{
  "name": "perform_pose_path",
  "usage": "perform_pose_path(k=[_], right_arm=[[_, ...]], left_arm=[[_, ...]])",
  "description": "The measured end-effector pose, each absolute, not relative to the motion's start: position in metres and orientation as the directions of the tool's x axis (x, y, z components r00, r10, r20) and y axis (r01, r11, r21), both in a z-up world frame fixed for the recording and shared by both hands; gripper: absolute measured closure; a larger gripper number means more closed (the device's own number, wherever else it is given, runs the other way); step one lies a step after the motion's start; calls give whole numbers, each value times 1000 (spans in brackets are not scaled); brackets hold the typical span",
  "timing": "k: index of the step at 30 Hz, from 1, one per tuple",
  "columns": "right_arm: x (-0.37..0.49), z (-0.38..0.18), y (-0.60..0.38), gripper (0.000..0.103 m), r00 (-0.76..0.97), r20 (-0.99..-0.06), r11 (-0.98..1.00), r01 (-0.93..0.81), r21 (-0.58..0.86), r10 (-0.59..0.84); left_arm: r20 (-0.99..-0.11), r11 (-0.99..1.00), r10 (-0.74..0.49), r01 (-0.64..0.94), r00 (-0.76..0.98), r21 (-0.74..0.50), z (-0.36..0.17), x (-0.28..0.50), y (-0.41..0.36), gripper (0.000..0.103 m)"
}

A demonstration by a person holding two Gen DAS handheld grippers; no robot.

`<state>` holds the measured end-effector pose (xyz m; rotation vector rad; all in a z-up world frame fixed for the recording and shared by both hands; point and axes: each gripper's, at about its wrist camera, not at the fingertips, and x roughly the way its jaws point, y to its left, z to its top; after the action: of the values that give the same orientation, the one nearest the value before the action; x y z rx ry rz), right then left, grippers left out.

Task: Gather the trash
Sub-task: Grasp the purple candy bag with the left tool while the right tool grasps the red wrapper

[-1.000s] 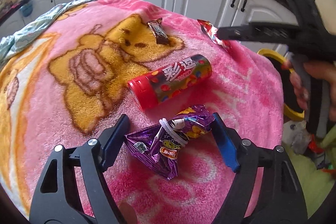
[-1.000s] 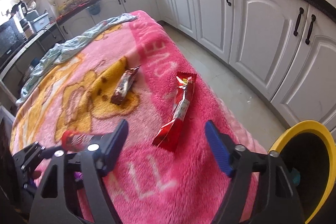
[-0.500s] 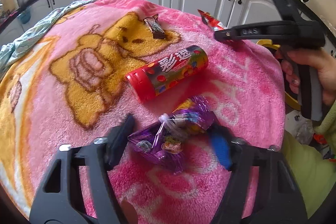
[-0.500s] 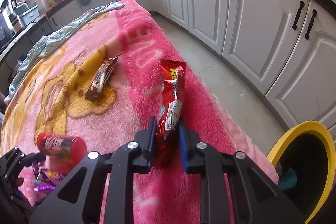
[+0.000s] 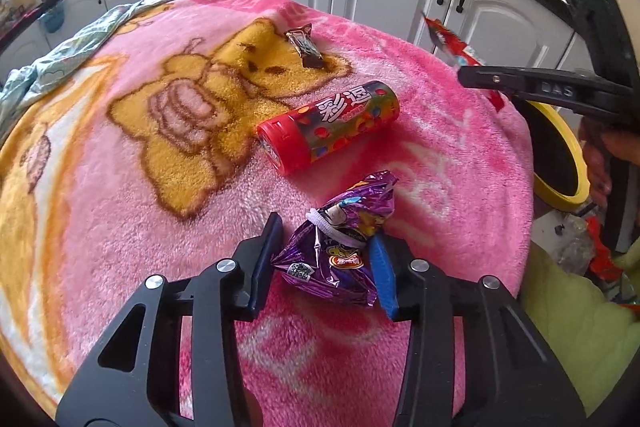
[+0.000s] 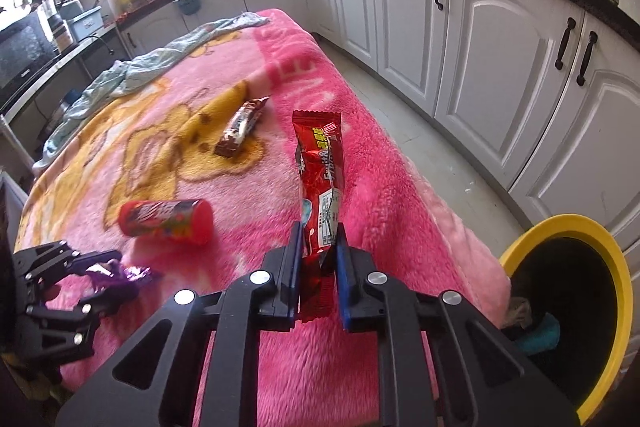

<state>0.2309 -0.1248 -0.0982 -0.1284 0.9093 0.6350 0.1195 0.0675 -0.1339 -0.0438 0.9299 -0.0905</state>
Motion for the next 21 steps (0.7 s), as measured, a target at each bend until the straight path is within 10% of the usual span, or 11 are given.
perform_pose_path(k=[21], right_arm=[[177,-44,-154,88,494,-695,765,-631,126,522]], left_arm=[[-737,988,-158,106,657,-116,-91,100,48,71]])
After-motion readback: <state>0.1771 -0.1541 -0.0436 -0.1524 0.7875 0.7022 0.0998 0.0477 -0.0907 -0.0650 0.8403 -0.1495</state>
